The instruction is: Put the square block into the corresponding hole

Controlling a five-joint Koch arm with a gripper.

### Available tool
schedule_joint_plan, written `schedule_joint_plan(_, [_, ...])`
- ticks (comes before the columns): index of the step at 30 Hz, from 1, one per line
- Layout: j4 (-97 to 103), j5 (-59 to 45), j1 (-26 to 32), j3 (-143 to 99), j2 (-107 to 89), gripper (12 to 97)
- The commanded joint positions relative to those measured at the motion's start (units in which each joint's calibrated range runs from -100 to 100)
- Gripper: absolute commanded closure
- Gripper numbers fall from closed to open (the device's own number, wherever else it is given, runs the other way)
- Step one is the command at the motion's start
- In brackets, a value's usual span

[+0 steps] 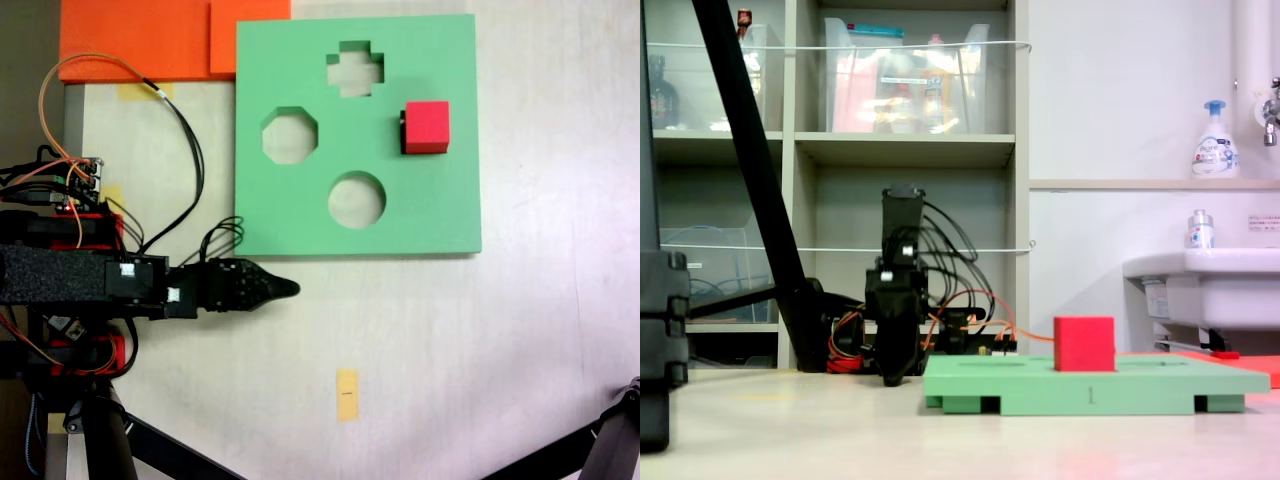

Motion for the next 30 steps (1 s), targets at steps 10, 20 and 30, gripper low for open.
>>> schedule_joint_plan(10, [-6.1,-2.0,0.8,-6.4,-0.5,57.4])
schedule_joint_plan(20, [-4.5,-0.9,0.5,-6.4,-0.5,59.5])
schedule_joint_plan(30, [-4.5,-0.9,0.5,-6.4,-0.5,59.5])
